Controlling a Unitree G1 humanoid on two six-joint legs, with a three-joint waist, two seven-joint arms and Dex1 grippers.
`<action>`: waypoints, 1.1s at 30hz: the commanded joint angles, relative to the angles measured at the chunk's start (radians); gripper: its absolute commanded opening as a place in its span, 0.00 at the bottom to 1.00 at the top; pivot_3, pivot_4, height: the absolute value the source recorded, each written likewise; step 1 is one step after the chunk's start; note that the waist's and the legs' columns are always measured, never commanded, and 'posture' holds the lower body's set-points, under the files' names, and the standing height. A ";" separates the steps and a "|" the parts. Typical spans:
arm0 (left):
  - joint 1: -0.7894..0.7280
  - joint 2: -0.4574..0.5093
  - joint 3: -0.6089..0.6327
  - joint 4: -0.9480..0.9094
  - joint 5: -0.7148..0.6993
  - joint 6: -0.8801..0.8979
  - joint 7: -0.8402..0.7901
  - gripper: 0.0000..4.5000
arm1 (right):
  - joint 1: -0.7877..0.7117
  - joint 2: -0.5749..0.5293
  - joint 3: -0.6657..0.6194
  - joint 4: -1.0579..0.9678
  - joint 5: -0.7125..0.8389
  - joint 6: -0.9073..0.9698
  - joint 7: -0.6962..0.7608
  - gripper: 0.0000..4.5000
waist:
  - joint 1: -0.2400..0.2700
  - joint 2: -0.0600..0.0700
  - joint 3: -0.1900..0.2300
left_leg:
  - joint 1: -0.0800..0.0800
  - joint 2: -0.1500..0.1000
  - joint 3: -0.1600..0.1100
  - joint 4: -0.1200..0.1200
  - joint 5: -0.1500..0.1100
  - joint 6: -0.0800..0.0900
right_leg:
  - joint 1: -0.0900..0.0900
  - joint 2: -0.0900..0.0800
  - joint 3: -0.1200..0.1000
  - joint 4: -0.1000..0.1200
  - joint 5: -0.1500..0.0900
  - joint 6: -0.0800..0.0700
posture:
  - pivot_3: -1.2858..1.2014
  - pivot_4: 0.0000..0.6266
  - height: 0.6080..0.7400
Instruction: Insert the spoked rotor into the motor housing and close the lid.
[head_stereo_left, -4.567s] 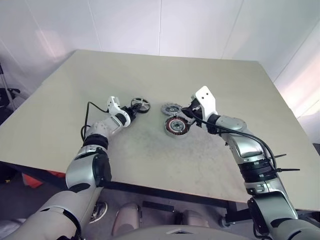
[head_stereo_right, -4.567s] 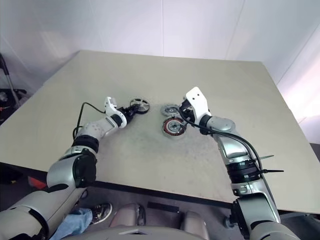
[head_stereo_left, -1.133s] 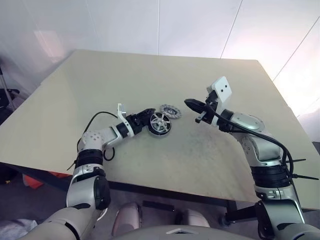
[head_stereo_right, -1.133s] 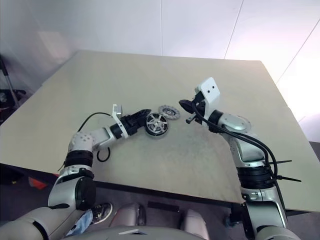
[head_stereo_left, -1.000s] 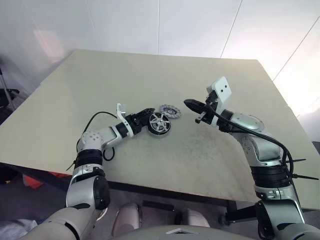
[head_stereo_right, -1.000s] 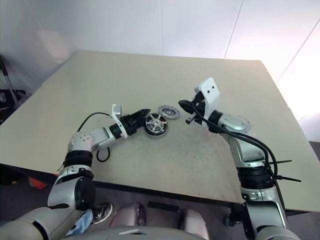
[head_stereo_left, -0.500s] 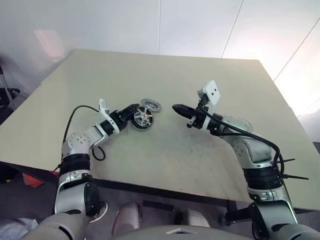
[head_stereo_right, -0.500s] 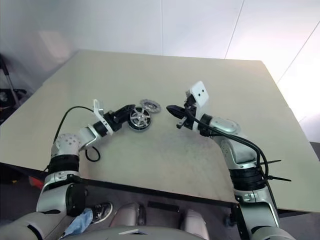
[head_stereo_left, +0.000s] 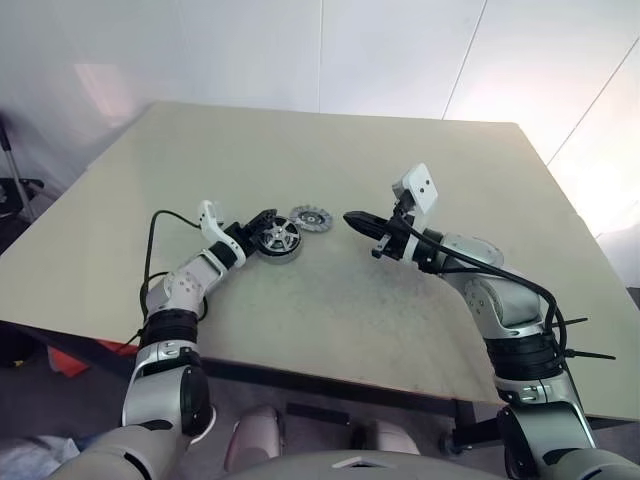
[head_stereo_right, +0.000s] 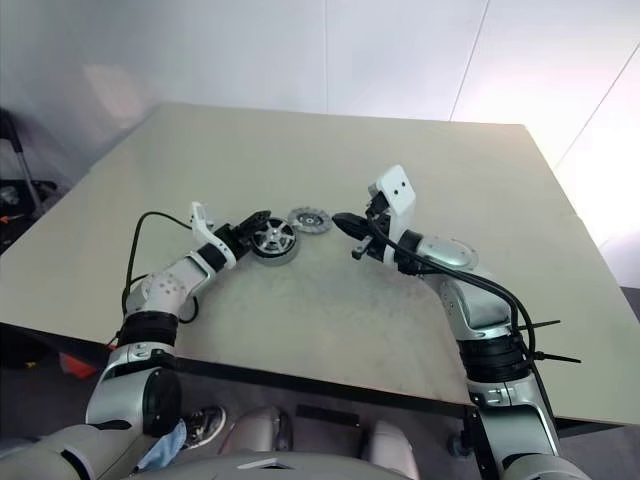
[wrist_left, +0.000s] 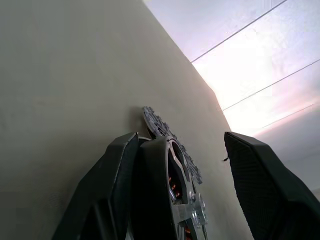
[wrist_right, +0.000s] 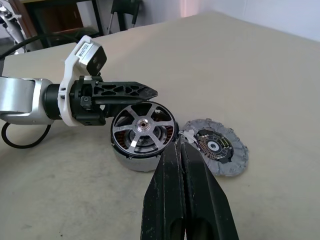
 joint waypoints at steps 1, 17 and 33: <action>-0.013 0.007 0.000 0.020 0.062 -0.147 0.026 0.64 | -0.009 -0.007 -0.004 -0.029 0.008 -0.012 0.003 0.00 | -0.001 0.000 0.000 | 0.000 0.000 0.000 0.000 0.000 0.000 | 0.000 0.000 0.000 0.000 0.000 0.000 | 0.52 0.00 1.00; -0.043 0.004 -0.085 0.207 0.232 -0.423 0.094 0.64 | -0.010 -0.011 0.013 -0.010 -0.005 -0.025 0.003 0.00 | 0.000 -0.001 0.000 | 0.002 0.009 -0.001 -0.003 0.007 -0.011 | -0.004 0.009 0.000 0.000 0.004 -0.007 | 0.52 0.00 1.00; -0.021 0.097 0.073 0.025 -0.060 -0.018 -0.049 0.64 | -0.085 0.057 0.145 0.109 -0.130 -0.019 -0.084 0.00 | -0.001 -0.002 0.001 | -0.005 0.009 -0.001 -0.002 0.006 -0.009 | -0.008 0.008 -0.001 -0.001 0.004 -0.007 | 0.52 0.00 1.00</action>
